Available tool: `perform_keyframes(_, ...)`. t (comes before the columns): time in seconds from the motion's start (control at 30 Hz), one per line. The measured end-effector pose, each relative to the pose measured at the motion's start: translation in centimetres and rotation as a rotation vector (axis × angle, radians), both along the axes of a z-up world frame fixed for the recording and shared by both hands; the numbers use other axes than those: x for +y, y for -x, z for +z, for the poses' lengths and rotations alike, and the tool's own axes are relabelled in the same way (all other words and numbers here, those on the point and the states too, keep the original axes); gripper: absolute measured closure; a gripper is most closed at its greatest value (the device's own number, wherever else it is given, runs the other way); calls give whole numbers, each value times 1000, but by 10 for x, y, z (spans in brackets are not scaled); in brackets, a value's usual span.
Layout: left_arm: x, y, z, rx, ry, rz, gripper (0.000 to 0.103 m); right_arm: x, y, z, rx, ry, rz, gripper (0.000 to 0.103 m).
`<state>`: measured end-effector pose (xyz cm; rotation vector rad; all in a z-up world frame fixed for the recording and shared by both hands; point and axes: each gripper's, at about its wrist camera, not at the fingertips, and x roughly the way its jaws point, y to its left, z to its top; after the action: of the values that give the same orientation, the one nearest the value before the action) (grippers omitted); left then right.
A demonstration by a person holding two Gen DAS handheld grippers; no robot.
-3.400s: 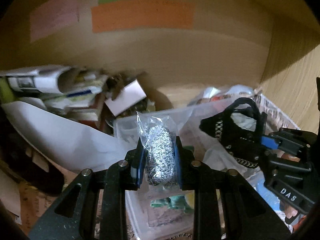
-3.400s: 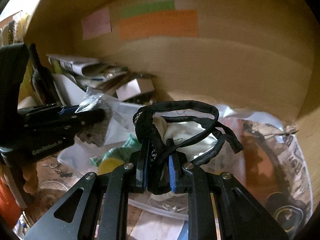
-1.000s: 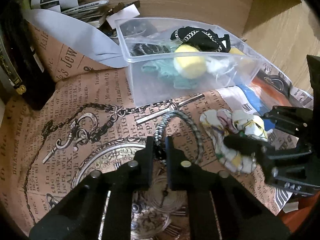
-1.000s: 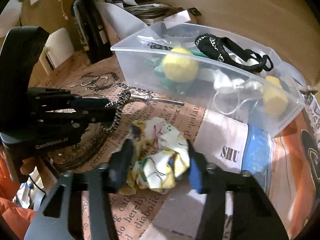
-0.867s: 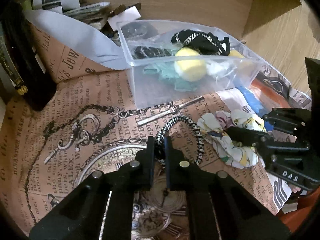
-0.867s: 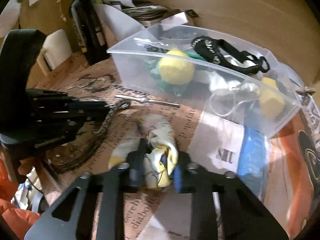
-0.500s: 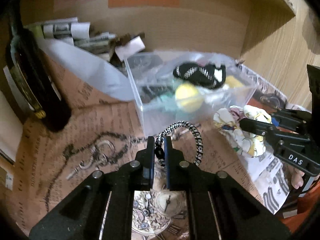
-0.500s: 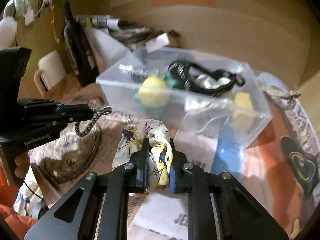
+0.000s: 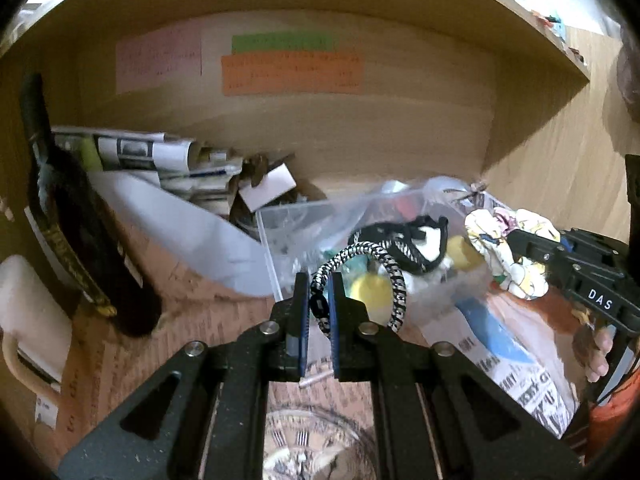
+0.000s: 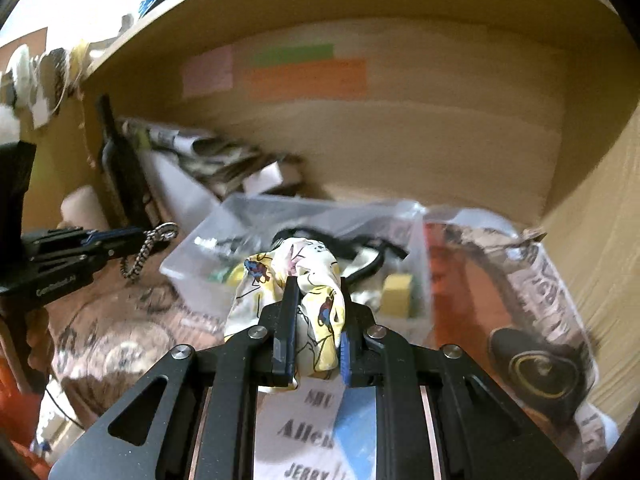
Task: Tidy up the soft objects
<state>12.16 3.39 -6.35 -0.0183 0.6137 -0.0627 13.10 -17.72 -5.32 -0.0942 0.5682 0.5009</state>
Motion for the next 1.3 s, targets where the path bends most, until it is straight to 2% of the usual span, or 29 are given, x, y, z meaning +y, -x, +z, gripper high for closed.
perform_keyframes(0.3,-1,-39,-12,36,-13,24,95,-7,-34,3,-16,-12,-70,89)
perform_keyframes(0.53,0,-61,-36,92,-17,40,95,-3,-66,-24,60,-8,-100,89)
perform_keyframes(0.8,0,-74,-54,144,-9,22,95,12,-75,-45,102,75,-68,85)
perform_keyframes(0.97,-3,-69,-51,148,-8,11,92,15,-71,-44,76,126,-74,68)
perform_keyframes(1.03,-3,-66,-48,142,-2,8,91,14,-70,-42,64,120,-76,55)
perform_keyframes(1.2,-4,-50,-31,97,9,5,78,6,-61,-27,28,87,-77,40)
perform_keyframes(1.3,-6,-36,-15,46,15,4,70,3,-53,-15,-3,68,-77,39)
